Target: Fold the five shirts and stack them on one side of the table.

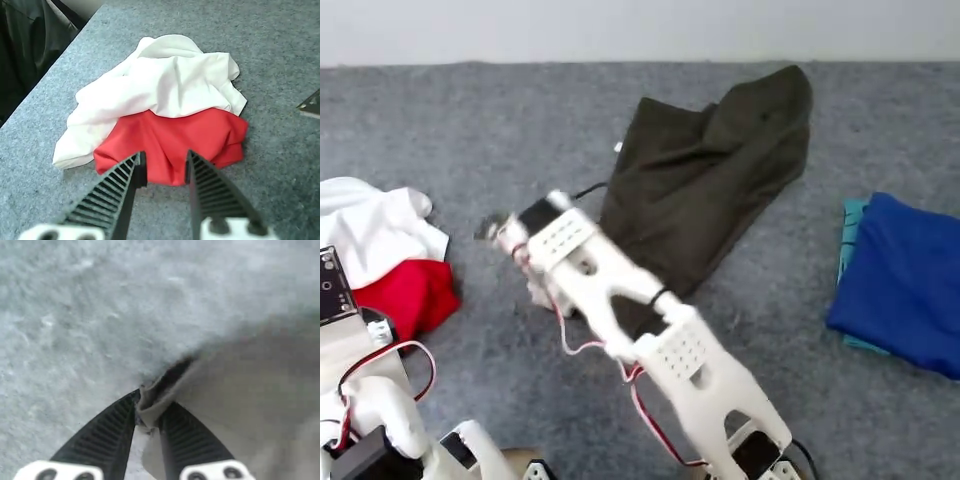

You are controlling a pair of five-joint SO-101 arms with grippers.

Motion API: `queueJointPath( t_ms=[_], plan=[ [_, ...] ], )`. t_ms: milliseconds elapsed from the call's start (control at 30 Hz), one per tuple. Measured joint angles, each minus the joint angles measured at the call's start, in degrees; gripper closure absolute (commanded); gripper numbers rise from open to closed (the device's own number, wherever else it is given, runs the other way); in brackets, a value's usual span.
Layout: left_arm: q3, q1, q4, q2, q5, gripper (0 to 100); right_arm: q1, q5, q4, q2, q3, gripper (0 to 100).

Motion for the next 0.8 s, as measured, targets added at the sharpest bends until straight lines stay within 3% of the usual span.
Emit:
queueJointPath(
  t_ms=[400, 800],
  plan=[
    [0.00, 0.79, -0.09, 0.00, 0.00, 87, 9.41, 14.59, 0.00, -35.34, 2.11, 98.8],
    [0.00, 11.52, -0.09, 0.00, 0.00, 87, 9.76, 15.47, 0.00, -78.95, 34.20, 98.8]
  ],
)
